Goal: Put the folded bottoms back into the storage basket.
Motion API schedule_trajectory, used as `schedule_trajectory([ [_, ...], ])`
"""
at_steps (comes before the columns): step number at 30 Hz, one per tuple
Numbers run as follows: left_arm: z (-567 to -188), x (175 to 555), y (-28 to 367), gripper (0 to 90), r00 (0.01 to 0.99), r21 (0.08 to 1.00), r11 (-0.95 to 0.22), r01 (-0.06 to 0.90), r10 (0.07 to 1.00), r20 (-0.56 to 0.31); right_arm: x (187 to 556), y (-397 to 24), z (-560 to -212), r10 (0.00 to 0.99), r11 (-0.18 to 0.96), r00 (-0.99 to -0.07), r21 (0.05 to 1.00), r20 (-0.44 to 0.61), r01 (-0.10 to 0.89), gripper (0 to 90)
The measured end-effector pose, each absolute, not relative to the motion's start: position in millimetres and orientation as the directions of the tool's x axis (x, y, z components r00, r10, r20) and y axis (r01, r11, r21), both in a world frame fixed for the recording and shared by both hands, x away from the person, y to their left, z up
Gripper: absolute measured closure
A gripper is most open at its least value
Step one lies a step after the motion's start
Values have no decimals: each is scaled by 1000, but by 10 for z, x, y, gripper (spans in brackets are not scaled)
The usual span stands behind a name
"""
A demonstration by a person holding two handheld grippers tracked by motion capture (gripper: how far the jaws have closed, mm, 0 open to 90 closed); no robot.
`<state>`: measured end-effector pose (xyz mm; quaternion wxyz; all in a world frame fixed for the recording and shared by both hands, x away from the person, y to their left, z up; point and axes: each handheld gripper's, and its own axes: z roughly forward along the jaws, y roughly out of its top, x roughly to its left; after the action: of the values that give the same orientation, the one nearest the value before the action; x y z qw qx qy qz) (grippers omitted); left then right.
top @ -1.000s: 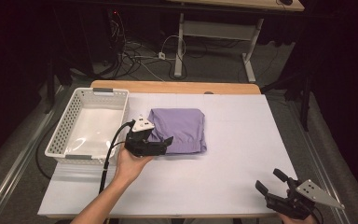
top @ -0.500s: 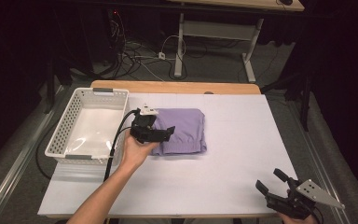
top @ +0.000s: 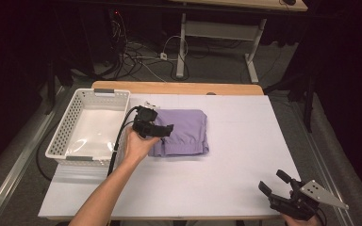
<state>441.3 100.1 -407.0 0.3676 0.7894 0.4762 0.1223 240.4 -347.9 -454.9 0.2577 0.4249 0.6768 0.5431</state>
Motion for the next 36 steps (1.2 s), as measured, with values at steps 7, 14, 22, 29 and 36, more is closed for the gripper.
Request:
schedule_trajectory([
  [7, -4166, 4592, 1002, 125, 469, 640, -266, 720, 868, -167, 2399, -3473, -4544, 850, 47, -513, 955, 116, 293, 163],
  [14, -4262, 4745, 993, 123, 435, 608, -239, 757, 879, -195, 2397, -3479, -4545, 856, 47, -504, 955, 112, 294, 163],
  [22, -4411, 4890, 1060, 55, 369, 542, -205, 815, 905, -212, 2396, -3477, -4544, 857, 46, -503, 955, 112, 292, 163],
  [29, -4494, 4969, 1105, 54, 341, 505, -192, 841, 914, -220, 2398, -3474, -4545, 856, 50, -505, 955, 110, 291, 163],
  [36, -4525, 5007, 1097, 52, 336, 488, -194, 851, 916, -221, 2395, -3472, -4544, 855, 50, -507, 955, 110, 292, 163],
])
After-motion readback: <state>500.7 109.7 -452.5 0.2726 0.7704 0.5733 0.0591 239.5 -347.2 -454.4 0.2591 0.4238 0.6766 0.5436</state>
